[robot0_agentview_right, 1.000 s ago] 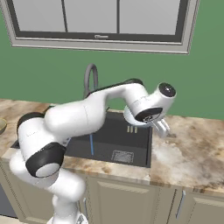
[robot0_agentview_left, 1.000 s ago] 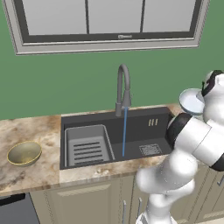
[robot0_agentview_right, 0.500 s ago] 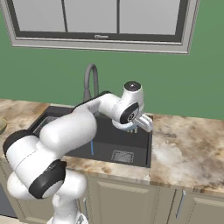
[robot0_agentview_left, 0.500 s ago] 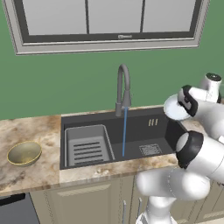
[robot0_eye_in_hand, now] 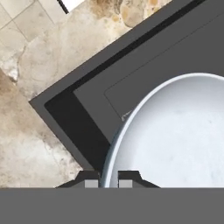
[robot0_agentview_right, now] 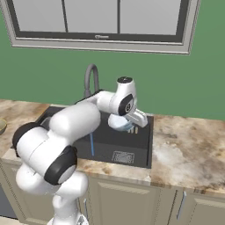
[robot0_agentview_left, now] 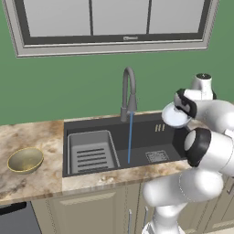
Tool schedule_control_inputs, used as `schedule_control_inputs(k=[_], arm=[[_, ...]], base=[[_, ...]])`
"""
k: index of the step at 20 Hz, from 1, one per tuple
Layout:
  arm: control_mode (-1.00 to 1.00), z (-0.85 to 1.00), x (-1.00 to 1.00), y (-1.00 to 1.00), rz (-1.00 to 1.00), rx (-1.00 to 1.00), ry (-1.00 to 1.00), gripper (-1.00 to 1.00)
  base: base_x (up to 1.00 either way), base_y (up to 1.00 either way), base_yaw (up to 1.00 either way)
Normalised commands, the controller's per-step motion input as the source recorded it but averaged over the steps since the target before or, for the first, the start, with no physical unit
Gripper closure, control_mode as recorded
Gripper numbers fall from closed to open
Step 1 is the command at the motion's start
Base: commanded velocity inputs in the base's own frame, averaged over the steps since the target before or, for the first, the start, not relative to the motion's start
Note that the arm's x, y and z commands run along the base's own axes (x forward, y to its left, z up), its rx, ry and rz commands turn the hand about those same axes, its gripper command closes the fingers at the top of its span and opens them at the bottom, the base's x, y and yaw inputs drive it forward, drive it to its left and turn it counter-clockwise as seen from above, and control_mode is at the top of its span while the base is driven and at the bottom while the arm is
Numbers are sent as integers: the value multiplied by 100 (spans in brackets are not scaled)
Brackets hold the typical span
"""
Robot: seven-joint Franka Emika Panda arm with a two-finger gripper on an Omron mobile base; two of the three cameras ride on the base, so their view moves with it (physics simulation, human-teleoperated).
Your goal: Rinse each bowl for a few seconds and place them down in the sink or on the counter.
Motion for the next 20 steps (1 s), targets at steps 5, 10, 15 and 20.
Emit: schedule_control_inputs(k=[5, 10, 15, 20], arm=[[-100, -20, 23, 7, 4, 19, 0, 100], [-100, -19, 38, 38, 2, 6, 6, 100], [-100, -8, 41, 38, 0, -1, 9, 100], [-100, -19, 27, 22, 2, 4, 5, 100]], base=[[0, 0, 0], [0, 0, 0], [0, 0, 0], [0, 0, 0]])
